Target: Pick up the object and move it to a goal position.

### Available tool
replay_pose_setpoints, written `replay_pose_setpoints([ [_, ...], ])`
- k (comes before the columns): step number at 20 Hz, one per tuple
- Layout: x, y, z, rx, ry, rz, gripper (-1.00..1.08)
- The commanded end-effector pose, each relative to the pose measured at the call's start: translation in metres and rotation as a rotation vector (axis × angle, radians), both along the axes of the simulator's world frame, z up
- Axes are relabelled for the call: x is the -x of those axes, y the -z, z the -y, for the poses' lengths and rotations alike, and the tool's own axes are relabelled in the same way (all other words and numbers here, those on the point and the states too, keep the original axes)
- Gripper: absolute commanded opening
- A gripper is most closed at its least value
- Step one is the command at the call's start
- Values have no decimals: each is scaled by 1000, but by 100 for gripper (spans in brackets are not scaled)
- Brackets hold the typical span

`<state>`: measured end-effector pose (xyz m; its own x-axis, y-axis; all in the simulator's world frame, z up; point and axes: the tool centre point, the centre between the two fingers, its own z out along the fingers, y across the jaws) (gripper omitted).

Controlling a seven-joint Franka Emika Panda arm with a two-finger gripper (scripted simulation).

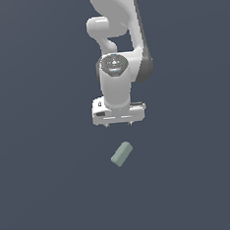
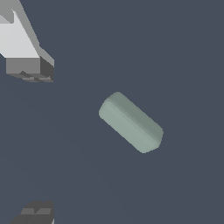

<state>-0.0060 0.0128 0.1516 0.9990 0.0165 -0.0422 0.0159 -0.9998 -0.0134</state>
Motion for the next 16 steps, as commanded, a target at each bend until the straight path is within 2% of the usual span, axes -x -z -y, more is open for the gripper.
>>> replay_pose_setpoints([
  [1,0,0,0,0,0,0,100],
  [16,-4,-7,0,-5,21,-2,100],
])
